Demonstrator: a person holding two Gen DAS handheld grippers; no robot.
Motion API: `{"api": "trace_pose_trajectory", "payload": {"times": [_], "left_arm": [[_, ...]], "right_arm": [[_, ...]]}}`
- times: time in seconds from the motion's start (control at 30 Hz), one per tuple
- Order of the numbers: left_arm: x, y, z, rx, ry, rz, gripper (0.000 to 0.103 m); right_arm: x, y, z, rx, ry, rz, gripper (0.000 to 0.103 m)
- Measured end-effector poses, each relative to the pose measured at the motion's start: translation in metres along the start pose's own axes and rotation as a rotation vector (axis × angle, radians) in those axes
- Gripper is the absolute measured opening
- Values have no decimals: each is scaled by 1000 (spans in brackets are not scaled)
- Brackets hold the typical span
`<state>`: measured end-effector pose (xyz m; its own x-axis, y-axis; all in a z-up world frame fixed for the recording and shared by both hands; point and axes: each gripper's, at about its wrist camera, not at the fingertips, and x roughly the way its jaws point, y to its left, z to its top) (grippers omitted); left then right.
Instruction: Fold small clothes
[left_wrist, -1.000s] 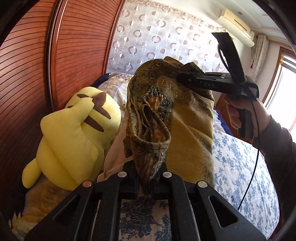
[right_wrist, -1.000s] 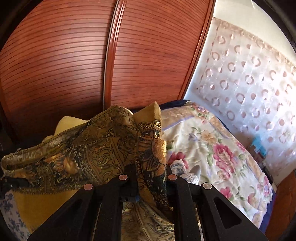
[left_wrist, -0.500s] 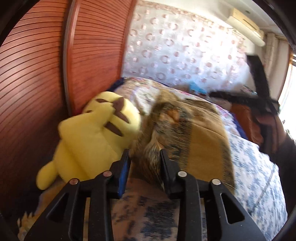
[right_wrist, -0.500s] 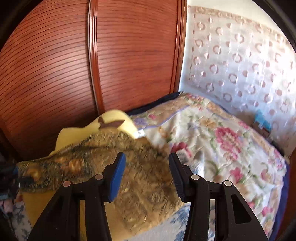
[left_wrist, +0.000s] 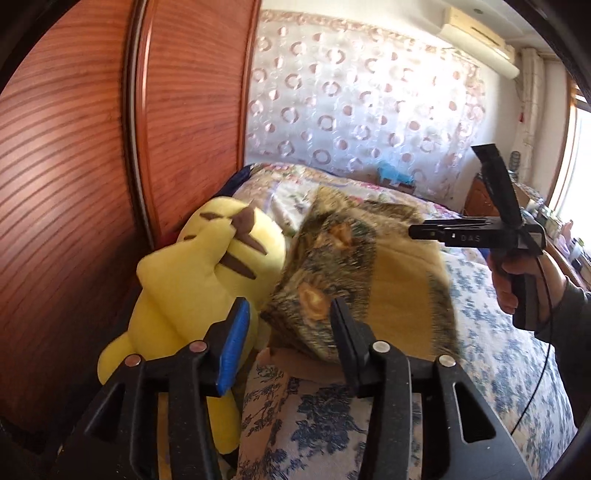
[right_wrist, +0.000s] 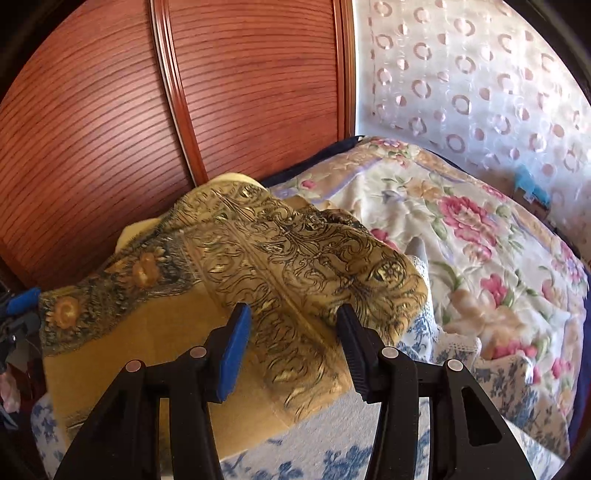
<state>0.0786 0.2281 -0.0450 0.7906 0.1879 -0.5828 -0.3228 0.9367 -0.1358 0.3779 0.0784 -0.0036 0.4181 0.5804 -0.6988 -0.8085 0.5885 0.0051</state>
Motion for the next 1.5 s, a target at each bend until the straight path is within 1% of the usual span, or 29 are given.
{"api": "trace_pose_trajectory", "payload": {"times": [0.07,0.13,0.23,0.37,0.5,0.63,0.73,0.8,0.87,0.93,0.97,1.13,1.23,1.3,1.37,1.5], "left_arm": [[-9,-6,2,18,-22,-15,70],[-18,-13,4,36,-46,-33,77],[-28,-27,6,67,-60,-54,81],[-40,-48,7,123,-86,-67,81],[-49,-68,4,162,-88,-100,81],[-51,-88,-2,185,-81,-134,81],[-52,-105,-7,188,-86,-186,81],[-53,-117,-10,195,-82,-201,81],[-52,-128,-12,204,-70,-213,81],[-56,-140,-15,207,-77,-256,81],[-59,-146,-17,214,-81,-265,81],[-74,-172,-19,257,-104,-251,81],[-87,-186,-16,273,-123,-267,81],[-95,-194,-13,281,-136,-256,81],[-103,-199,-11,285,-151,-255,81],[-119,-203,-7,274,-166,-278,81]], "right_arm": [[-17,8,-8,-5,-25,-11,50],[-35,17,-17,-12,-53,-18,50],[-62,29,-34,-12,-92,-30,50],[-99,42,-60,2,-132,-46,50],[-134,48,-91,40,-175,-58,50],[-169,54,-129,86,-208,-102,51],[-199,61,-161,111,-229,-157,59],[-215,64,-180,136,-243,-184,64],[-233,68,-200,171,-252,-215,73],[-249,72,-218,204,-259,-241,76],[-257,74,-227,219,-262,-261,76],[-307,94,-256,270,-302,-358,77],[-339,113,-270,281,-341,-400,77],[-357,121,-276,289,-359,-453,77],[-376,129,-283,303,-391,-476,77],[-405,146,-296,325,-439,-506,77]]}}
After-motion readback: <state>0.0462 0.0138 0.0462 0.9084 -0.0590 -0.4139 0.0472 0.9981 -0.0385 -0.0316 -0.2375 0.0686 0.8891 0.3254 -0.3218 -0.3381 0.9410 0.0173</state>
